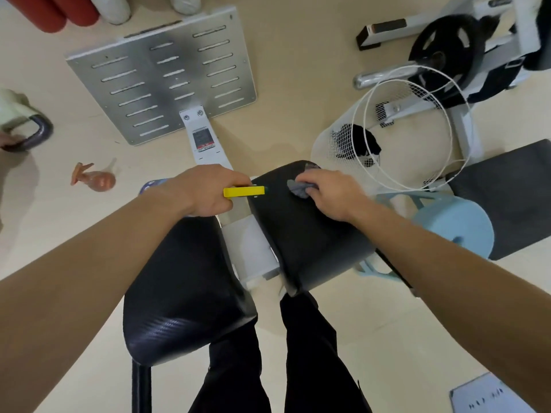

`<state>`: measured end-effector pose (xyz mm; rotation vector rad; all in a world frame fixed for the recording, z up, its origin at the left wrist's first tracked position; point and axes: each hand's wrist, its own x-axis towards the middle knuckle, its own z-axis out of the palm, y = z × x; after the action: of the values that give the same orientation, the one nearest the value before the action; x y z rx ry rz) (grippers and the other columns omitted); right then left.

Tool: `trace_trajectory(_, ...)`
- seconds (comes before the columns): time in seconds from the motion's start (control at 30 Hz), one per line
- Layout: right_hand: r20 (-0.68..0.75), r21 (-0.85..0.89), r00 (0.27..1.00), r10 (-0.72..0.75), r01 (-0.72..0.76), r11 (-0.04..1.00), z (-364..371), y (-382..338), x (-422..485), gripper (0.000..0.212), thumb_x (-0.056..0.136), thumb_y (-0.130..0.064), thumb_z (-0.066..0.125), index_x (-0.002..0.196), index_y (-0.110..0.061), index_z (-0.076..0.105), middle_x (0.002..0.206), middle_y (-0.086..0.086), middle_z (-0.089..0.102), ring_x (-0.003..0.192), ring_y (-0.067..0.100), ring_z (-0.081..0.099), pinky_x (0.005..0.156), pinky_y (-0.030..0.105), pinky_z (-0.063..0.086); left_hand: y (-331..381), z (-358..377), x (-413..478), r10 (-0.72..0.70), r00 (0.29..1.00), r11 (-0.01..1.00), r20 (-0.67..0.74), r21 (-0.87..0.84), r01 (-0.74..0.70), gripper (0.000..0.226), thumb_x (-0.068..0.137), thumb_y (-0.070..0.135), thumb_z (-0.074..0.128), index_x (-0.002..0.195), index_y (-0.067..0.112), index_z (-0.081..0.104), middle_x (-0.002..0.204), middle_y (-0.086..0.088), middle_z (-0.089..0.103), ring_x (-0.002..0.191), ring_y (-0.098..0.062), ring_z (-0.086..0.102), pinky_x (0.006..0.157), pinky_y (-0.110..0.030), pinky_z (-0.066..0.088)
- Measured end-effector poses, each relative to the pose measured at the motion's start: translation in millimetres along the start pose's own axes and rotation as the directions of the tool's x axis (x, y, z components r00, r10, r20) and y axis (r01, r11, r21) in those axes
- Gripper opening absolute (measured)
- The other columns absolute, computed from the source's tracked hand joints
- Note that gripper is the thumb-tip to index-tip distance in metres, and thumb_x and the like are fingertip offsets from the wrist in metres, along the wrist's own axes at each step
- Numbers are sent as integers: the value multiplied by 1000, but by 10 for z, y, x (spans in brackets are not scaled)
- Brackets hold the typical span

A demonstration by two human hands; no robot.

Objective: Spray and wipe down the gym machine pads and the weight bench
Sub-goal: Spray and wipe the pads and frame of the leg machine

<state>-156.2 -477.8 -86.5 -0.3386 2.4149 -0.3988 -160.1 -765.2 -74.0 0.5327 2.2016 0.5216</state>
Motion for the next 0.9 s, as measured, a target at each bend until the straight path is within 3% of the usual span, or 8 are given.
trace_trajectory(0.17, -59, -9, 981, -187, 186, 982, 74, -211, -989, 35, 95, -19, 56, 127, -30, 62, 134, -9, 58, 113, 17, 58, 89, 34, 51, 125, -23, 33, 22, 1000, 999, 4, 24, -22, 43, 88, 18, 69, 128, 32, 60, 120, -1, 68, 111, -27, 61, 94, -42, 50)
trace_trajectory(0.33, 49, 2, 947, -318, 318, 948, 254, -516, -606, 33, 97, -20, 50, 126, -29, 62, 137, -3, 55, 124, 20, 52, 99, 40, 48, 63, -20, -23, -7, 1000, 996, 24, 86, 5, 44, 90, 18, 66, 131, 33, 59, 122, 0, 68, 114, -26, 59, 93, -41, 48)
trace_trajectory(0.43, 165, 21, 961, -223, 223, 975, 354, -764, 90, 25, 92, -16, 51, 103, -28, 69, 107, -1, 62, 103, 23, 60, 80, 36, 51, -42, 21, -90, -49, 999, 988, 14, 150, 47, 43, 91, 16, 64, 131, 31, 59, 119, 0, 68, 110, -28, 60, 88, -37, 46)
trace_trajectory(0.5, 211, 35, 969, -131, 127, 991, 402, -838, 496, 22, 92, -16, 51, 101, -24, 70, 95, -1, 64, 94, 24, 63, 72, 31, 47, -161, -8, -164, -100, 995, 984, 13, 153, 97, 41, 90, 14, 63, 127, 29, 61, 111, -3, 69, 104, -30, 60, 87, -39, 48)
trace_trajectory(0.6, 217, 64, 972, -91, 79, 995, 446, -802, 787, 26, 94, -17, 55, 112, -24, 70, 112, -2, 69, 102, 20, 62, 87, 31, 49, -327, -38, -300, -128, 992, 977, -12, 172, 128, 45, 89, 14, 65, 131, 28, 61, 112, -6, 70, 103, -30, 60, 87, -39, 47)
trace_trajectory(0.67, 212, -29, 965, -155, 165, 986, 447, -795, 664, 20, 94, -22, 53, 102, -30, 69, 108, -3, 65, 103, 23, 62, 82, 33, 49, -353, -31, -355, -110, 994, 971, -3, 213, 108, 44, 89, 15, 64, 131, 28, 61, 115, -4, 70, 105, -30, 61, 88, -39, 48)
trace_trajectory(0.77, 248, -151, 926, -285, 327, 933, 486, -830, 172, 22, 92, -24, 54, 104, -31, 71, 111, -5, 62, 106, 19, 58, 83, 34, 48, -356, 20, -426, -66, 998, 967, -12, 244, 67, 42, 89, 18, 63, 129, 29, 62, 115, -2, 71, 104, -30, 62, 91, -45, 52)
trace_trajectory(0.9, 328, -358, 847, -419, 522, 774, 423, -942, -475, 19, 90, -25, 59, 104, -26, 73, 106, -3, 64, 107, 20, 57, 86, 40, 54, -252, 47, -510, 5, 999, 975, -34, 220, 3, 44, 90, 18, 66, 132, 27, 61, 120, -3, 70, 107, -30, 63, 94, -46, 52)
